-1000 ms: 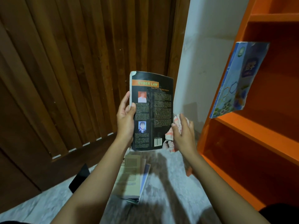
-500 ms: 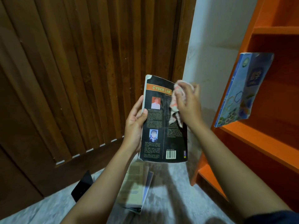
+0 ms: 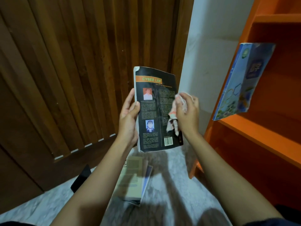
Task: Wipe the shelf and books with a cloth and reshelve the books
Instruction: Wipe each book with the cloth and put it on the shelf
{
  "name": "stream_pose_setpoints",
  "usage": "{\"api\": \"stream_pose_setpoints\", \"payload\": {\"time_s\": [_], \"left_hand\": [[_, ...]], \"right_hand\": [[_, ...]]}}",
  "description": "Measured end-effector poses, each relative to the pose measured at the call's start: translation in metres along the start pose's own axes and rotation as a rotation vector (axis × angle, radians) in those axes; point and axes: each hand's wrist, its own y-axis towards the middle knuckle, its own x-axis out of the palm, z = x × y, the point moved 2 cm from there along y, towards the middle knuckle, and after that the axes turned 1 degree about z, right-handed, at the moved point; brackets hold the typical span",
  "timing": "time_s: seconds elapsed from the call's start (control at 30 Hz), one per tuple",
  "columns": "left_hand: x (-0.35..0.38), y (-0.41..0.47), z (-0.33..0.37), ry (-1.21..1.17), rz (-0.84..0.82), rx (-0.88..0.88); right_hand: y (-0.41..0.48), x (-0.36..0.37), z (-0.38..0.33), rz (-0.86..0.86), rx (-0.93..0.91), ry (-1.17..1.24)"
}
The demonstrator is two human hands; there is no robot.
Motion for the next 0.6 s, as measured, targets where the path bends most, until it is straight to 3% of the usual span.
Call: {"api": "stream_pose_setpoints", "payload": {"time_s": [0.1, 0.2, 0.33, 0.37, 0.5, 0.6], "left_hand": [[0.003, 0.001, -0.003, 0.003, 0.028, -0.001], [0.012, 0.001, -0.012, 0.042, 0.053, -0.015], [0.007, 0.002, -0.012, 0.006, 0.131, -0.017], [0.004, 0.002, -0.01, 0.006, 0.149, -0.011], [-0.005, 0.003, -0.001, 0.022, 0.224, 0.03], [-0.004, 0.006, -0.004, 0.008, 0.302, 0.053]], "right_hand": [[-0.013, -0.004, 0.008, 0.059, 0.024, 0.033], [-0.038, 0.01, -0.011, -0.032, -0.076, 0.064], [-0.071, 0.023, -0.02, -0.231, -0.457, -0.042], [-0.073, 0.022, -0.013, -0.244, -0.469, -0.061], [-0.073, 0.012, 0.014, -0.097, -0.096, -0.029], [-0.085, 0.014, 0.01, -0.064, -0.067, -0.036]]}}
